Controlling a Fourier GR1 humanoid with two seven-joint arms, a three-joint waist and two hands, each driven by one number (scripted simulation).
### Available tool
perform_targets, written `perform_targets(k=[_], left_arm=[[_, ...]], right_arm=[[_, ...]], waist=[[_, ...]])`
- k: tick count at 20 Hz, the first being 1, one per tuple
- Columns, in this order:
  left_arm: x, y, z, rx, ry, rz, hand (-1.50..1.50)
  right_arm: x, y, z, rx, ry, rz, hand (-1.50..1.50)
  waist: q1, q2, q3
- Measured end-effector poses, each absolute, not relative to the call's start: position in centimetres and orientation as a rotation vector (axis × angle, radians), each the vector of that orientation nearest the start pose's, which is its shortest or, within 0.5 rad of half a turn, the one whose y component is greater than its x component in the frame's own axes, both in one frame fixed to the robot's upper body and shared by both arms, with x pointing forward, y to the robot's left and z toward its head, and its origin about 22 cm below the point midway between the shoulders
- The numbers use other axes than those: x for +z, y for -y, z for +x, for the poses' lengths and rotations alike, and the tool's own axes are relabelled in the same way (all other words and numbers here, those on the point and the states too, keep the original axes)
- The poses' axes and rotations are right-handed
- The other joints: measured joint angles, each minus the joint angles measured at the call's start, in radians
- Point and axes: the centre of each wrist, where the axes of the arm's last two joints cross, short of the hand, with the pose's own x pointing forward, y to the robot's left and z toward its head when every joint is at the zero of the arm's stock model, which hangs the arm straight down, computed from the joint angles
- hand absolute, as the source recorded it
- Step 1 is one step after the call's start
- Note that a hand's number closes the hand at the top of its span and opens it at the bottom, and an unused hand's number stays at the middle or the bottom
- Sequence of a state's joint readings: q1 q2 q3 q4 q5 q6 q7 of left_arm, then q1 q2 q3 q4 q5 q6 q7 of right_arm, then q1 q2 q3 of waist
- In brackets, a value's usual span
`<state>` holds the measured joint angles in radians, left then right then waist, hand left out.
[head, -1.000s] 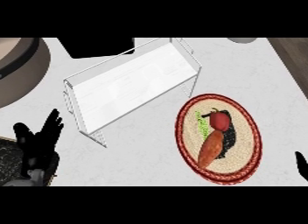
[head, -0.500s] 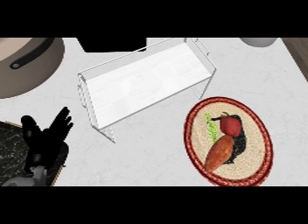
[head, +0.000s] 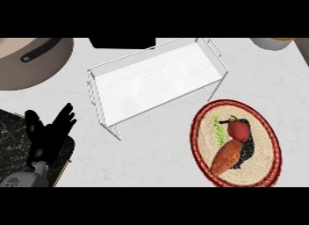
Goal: Pick the sweet potato from the placemat and place it in the tiered shelf
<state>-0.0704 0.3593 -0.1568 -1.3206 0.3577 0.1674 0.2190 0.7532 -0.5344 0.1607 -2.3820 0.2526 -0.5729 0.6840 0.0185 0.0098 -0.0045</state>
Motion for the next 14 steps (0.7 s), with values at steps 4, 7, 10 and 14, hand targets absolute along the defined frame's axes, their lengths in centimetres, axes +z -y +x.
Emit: perform_targets(k=[4, 7, 10, 14], left_arm=[[-2.0, -28.4, 26.2, 0.022, 1.133, 0.075, 0.0], [-2.0, -28.4, 25.9, 0.006, 1.131, 0.07, 0.0], [-2.2, -28.3, 25.8, 0.006, 1.129, 0.074, 0.0], [-2.3, -28.3, 25.3, 0.003, 1.128, 0.075, 0.0]], right_arm=[[11.1, 27.3, 9.3, -0.071, 0.968, -0.775, -1.5], [11.3, 26.9, 11.1, -0.042, 0.934, -0.826, -1.5], [10.8, 26.2, 13.0, -0.006, 0.913, -0.843, -1.5], [10.2, 24.5, 14.8, 0.044, 0.887, -0.835, -1.5]], waist=[[0.013, 0.004, -0.001], [0.024, 0.004, 0.0], [0.026, 0.003, 0.0], [0.024, -0.001, 0.001]])
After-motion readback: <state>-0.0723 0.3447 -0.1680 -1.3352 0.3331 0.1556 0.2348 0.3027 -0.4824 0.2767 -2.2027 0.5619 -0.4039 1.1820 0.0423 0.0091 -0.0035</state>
